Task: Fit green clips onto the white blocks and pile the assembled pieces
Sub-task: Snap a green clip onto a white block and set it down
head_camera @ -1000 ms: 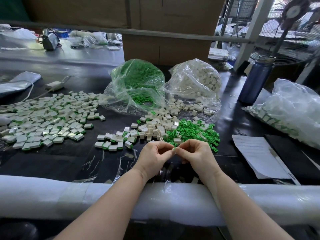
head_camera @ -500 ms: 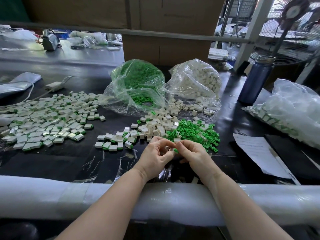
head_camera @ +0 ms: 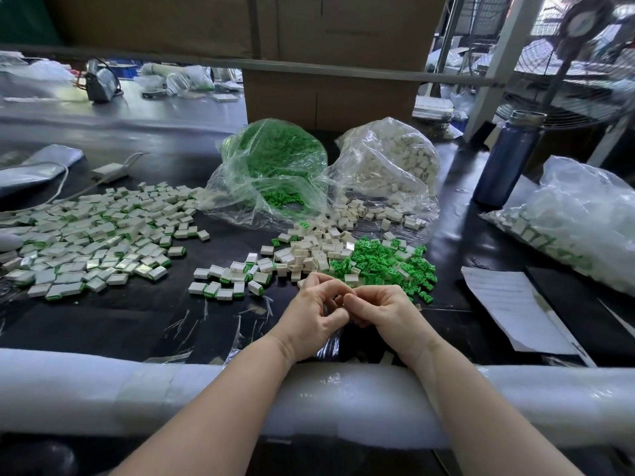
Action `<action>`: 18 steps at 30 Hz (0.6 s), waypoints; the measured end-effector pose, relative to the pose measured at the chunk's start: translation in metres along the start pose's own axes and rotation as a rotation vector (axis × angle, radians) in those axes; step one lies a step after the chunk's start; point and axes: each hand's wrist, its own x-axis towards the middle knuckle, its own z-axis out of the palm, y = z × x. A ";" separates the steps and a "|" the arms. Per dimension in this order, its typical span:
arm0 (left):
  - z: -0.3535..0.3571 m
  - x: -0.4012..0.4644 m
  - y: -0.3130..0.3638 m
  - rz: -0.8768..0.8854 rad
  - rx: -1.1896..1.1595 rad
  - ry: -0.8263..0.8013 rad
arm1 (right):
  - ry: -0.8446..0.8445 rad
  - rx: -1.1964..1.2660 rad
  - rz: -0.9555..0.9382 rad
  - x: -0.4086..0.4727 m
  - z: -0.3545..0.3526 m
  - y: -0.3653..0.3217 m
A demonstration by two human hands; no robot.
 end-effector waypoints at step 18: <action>0.003 0.002 -0.004 0.040 0.085 -0.022 | 0.081 -0.043 0.010 -0.002 0.002 -0.002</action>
